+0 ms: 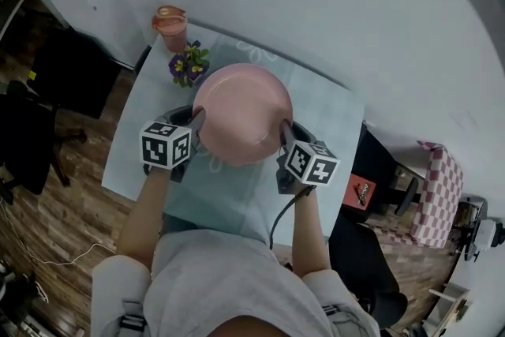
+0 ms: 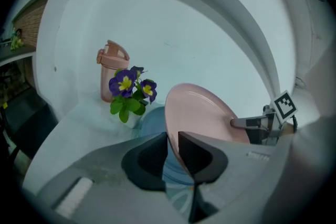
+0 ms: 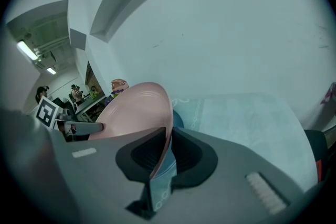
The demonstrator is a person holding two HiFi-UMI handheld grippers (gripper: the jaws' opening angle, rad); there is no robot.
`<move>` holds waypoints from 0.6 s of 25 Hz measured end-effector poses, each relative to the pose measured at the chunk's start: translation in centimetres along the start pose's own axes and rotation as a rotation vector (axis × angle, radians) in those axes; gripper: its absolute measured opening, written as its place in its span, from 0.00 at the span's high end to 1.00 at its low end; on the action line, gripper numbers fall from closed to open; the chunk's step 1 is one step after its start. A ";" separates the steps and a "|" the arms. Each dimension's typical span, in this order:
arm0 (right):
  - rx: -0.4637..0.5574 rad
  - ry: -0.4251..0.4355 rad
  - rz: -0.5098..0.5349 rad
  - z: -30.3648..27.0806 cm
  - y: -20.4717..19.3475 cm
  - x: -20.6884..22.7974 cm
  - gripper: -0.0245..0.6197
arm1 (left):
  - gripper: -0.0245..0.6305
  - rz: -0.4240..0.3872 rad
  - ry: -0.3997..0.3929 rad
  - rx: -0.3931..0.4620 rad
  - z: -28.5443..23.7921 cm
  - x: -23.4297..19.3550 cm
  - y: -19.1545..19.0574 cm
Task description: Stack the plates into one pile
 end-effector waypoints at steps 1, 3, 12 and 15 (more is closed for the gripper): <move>-0.010 0.011 0.000 -0.7 0.0 0.2 0.90 | 0.85 0.010 0.012 -0.007 -0.4 -0.3 -0.2; -0.026 0.029 0.009 -2.0 0.1 0.5 0.90 | 0.85 0.023 0.038 -0.020 -0.9 -0.9 -0.5; -0.095 0.060 0.051 -6.1 -0.5 1.1 0.90 | 0.85 0.055 0.127 -0.078 -2.6 -2.9 -1.8; -0.117 0.055 0.056 -6.8 -1.0 1.4 0.90 | 0.85 0.060 0.140 -0.080 -2.8 -3.1 -2.0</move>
Point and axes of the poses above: the fingertips, and each gripper's own axes: z backward along the fingers, x to its right, y out of its top, the point moved 3 cm from there along z, backward along the fingers, and after that the axes turned 6 degrees about x, right-handed, at the moved point
